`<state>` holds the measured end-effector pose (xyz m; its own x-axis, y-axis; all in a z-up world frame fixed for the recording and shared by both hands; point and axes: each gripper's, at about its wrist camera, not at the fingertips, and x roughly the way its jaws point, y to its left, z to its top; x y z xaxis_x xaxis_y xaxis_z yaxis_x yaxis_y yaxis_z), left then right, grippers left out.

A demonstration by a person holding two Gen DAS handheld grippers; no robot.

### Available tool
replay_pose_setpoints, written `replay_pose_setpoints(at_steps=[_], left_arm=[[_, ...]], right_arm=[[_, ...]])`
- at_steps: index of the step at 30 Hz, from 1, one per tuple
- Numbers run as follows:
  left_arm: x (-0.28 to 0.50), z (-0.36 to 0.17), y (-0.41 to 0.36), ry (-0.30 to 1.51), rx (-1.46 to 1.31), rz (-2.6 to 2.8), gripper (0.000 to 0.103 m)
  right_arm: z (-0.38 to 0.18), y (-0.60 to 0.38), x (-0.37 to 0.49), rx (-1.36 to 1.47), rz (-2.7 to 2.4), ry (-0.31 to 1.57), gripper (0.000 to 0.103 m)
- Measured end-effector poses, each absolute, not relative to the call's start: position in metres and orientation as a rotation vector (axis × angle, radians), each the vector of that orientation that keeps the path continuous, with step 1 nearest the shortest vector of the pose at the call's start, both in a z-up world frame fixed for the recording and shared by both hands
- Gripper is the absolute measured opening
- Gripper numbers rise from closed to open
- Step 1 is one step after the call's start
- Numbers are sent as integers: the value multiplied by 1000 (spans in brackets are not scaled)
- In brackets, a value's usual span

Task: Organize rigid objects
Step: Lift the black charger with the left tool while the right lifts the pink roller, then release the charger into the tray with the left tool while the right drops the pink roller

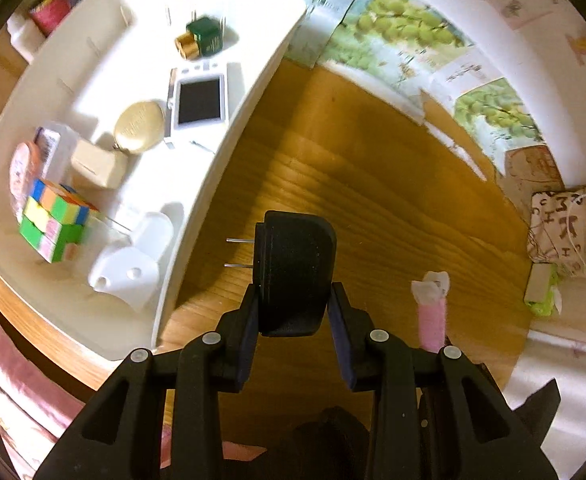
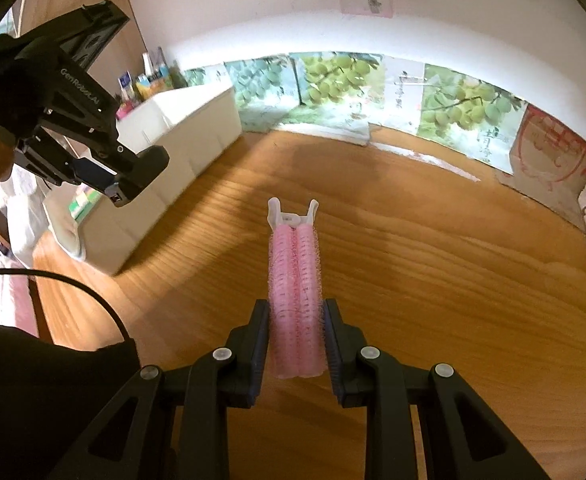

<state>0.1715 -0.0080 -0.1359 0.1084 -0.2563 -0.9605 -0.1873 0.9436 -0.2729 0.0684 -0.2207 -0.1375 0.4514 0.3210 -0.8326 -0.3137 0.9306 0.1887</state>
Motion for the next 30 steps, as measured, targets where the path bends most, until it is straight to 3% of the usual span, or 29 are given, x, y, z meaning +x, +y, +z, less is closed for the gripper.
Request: replay_pose_setpoints(at_steps=[14, 30], left_arm=[[173, -86, 60, 1383, -300, -105, 36], [183, -71, 142, 1314, -202, -175, 36]], right_arm=[[-114, -166, 78, 43, 422, 971, 26], [-86, -80, 99, 87, 348, 847, 26]])
